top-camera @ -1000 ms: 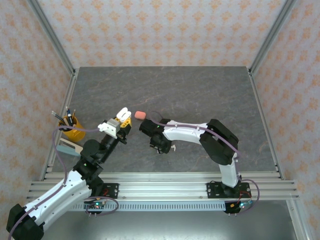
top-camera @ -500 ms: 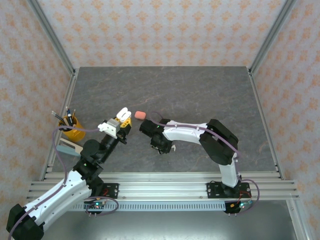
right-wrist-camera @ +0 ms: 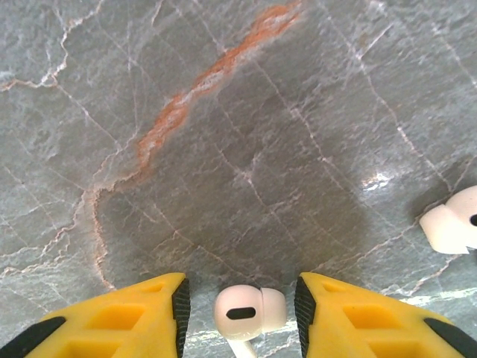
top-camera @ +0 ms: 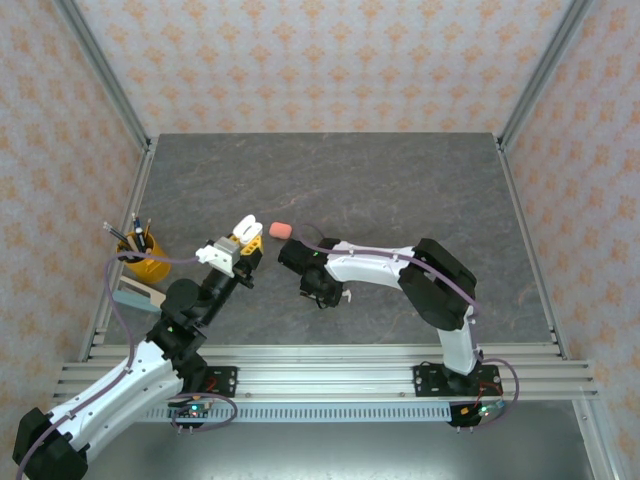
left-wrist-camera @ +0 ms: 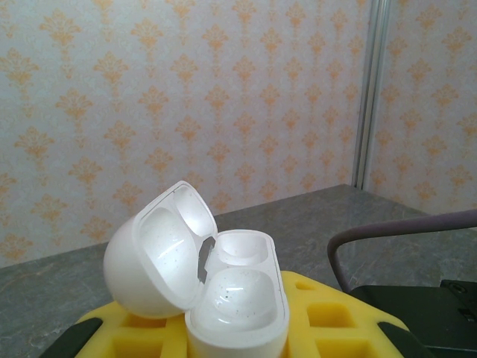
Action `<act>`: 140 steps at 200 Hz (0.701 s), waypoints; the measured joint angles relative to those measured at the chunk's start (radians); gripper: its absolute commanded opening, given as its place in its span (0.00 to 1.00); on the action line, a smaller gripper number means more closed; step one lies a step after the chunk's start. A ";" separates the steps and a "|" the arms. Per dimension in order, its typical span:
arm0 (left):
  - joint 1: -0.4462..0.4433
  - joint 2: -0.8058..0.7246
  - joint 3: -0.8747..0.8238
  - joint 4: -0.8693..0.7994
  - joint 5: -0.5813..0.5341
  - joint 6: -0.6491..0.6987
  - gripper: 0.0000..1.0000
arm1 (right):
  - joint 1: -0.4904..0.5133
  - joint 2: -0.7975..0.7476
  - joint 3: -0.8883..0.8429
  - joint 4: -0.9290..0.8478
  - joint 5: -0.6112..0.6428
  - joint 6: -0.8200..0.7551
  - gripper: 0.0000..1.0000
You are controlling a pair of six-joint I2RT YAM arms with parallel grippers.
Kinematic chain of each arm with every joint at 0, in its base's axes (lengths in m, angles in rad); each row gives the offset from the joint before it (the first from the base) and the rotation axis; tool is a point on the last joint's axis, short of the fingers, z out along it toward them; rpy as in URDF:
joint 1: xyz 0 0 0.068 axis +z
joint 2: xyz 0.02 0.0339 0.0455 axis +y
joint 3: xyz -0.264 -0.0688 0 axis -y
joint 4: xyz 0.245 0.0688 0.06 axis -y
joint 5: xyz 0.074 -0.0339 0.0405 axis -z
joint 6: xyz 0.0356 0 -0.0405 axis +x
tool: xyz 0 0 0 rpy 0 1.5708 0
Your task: Insert wireless bluetooth earbuds into charging case
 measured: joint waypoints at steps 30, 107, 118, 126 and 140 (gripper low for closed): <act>0.000 0.000 0.000 0.000 0.000 0.000 0.00 | 0.000 0.000 -0.002 0.000 0.000 -0.004 0.43; 0.000 0.006 0.000 0.000 0.000 0.000 0.00 | 0.000 -0.001 -0.005 -0.006 0.000 -0.019 0.33; 0.000 0.006 0.000 0.000 0.000 0.000 0.00 | 0.000 -0.003 -0.007 -0.009 0.000 -0.021 0.30; 0.000 0.008 0.000 0.000 0.000 0.000 0.00 | 0.000 -0.004 -0.008 -0.011 0.001 -0.023 0.28; 0.000 0.013 0.001 -0.001 0.000 0.000 0.00 | 0.000 -0.006 -0.009 -0.011 0.002 -0.029 0.26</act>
